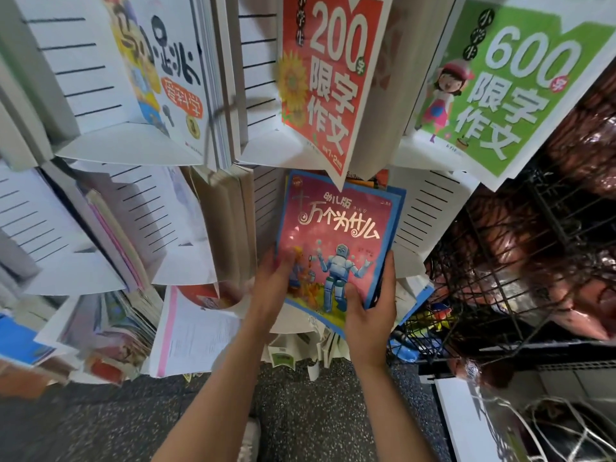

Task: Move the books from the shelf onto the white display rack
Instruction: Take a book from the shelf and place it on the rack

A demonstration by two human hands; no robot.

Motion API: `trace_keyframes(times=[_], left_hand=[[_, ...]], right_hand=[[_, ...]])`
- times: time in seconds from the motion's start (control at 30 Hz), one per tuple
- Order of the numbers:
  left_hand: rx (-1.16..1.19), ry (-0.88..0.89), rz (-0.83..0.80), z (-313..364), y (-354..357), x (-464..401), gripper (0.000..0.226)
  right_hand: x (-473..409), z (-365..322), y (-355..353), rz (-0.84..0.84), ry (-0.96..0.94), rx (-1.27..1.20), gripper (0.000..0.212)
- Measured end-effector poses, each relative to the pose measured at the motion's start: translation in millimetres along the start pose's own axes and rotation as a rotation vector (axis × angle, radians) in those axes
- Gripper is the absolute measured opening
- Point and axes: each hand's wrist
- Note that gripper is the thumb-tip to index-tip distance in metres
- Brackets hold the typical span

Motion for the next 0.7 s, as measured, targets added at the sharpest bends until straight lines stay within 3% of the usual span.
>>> trace_keyframes(times=[0.13, 0.3, 0.43, 0.57, 0.7], left_hand=[[0.087, 0.062, -0.045, 7, 9, -11, 0.020], [0.024, 0.079, -0.073, 3, 13, -31, 0.048], [-0.039, 0.135, -0.044, -4, 17, -34, 0.041], [-0.209, 0.233, -0.015, -15, 17, -21, 0.068], [-0.168, 0.177, -0.026, -31, 13, -13, 0.064]], right_hand=[[0, 0, 3, 0.070, -0.024, -0.005, 0.083], [-7, 11, 15, 0.090, -0.045, 0.077, 0.081], [-18, 20, 27, 0.108, -0.130, 0.189, 0.077], [-21, 23, 32, 0.142, -0.148, 0.230, 0.071], [-21, 24, 35, 0.171, -0.142, 0.198, 0.078]])
Point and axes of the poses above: each hand's wrist, its own x-axis away from the middle knuckle, its own y-axis out of the palm, z = x × y, and after that the axes turned 15 degrees about x, right-handed
